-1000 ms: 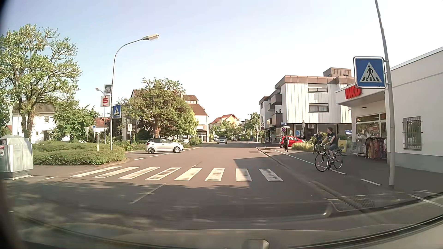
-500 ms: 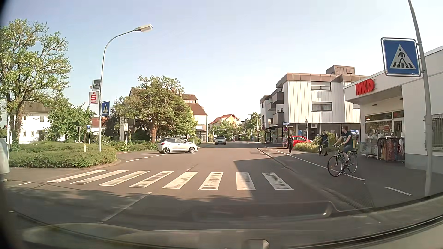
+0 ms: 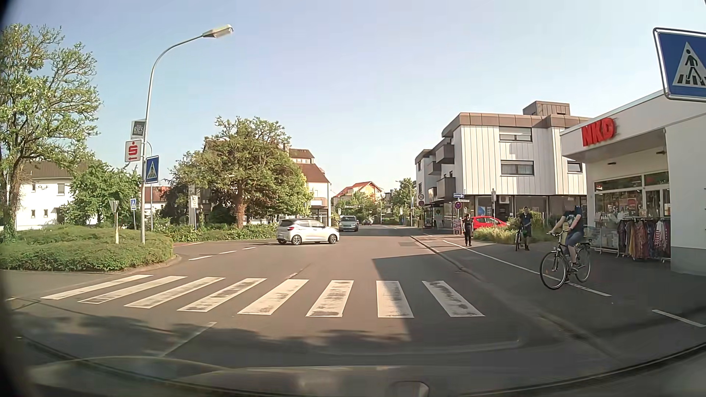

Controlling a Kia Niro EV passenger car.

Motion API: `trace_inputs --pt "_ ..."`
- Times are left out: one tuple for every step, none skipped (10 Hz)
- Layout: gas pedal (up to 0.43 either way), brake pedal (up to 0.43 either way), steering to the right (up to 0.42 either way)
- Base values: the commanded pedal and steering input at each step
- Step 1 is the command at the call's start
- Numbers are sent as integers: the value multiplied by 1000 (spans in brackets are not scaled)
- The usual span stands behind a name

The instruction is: Follow the waypoints while adhering to traffic rules and regulations

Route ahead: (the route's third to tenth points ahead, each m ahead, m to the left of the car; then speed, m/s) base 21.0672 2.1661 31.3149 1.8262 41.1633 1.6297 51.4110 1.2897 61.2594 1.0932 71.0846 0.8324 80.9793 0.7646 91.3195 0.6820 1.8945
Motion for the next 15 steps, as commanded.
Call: trace_inputs --pt "0 280 0" --pt "0 280 0" --pt "0 280 0" --pt "0 274 0" --pt "0 274 0" --pt "0 280 0" --pt "0 280 0" --pt "0 280 0" --pt "0 280 0" --pt "0 280 0" --pt "0 274 0" --pt "0 268 0" --pt "0 262 0" --pt "0 262 0" --pt "0 256 0"
